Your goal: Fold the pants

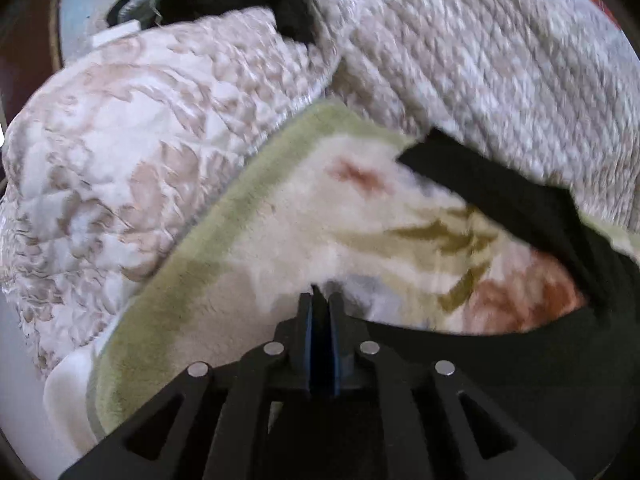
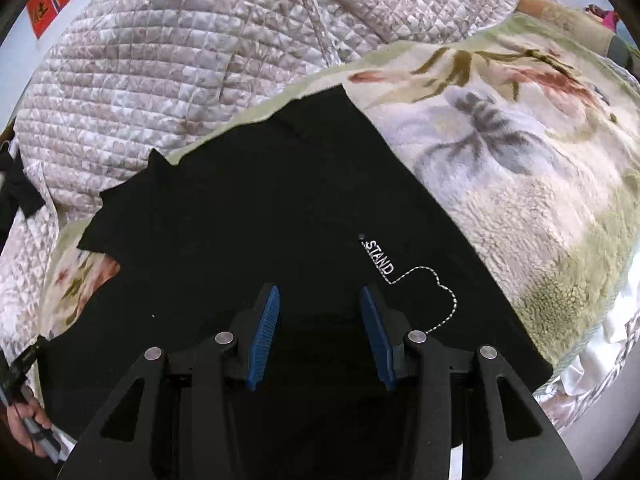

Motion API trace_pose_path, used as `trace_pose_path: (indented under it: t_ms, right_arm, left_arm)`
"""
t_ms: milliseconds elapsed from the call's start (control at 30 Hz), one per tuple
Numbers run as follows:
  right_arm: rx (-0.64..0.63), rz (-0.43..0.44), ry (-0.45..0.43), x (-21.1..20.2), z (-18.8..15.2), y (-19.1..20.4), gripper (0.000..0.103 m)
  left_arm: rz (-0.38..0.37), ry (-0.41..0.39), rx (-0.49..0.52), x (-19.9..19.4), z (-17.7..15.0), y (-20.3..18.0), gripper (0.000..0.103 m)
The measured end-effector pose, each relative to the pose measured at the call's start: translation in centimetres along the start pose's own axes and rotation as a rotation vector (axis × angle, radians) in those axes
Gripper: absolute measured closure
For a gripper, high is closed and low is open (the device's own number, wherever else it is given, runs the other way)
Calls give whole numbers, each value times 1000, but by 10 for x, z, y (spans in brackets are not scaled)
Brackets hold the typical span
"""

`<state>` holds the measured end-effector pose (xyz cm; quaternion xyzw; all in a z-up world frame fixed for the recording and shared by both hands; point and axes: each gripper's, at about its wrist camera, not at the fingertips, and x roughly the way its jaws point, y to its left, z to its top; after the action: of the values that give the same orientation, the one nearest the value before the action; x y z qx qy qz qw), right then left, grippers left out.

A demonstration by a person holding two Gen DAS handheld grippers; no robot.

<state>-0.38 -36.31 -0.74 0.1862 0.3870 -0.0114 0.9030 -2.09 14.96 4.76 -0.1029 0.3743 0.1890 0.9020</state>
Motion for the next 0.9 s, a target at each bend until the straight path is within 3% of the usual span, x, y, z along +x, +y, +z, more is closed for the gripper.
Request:
trace_pose_path:
  t_ms: [100,200,367,567,900]
  right_arm:
    - [-17,-1,-11,-3,-1,3,60]
    - [-59,73,-1,-3,-6,14,60]
    - [-226,141,11,-2,-27,54,60]
    - [-318,87,92,21,-44,67,60]
    - [-374,92,17,15,-47,77,58]
  left_arm:
    - [-27,-50,-17,-19,2,0,88]
    - [-124,-55,13,-35,-4,-14,75]
    - [-225,-4,101,-45,-34,-45,67]
    - [-201,77,203,-32,-65,-70,67]
    - [-210,59,237,-38,-67,-86,61]
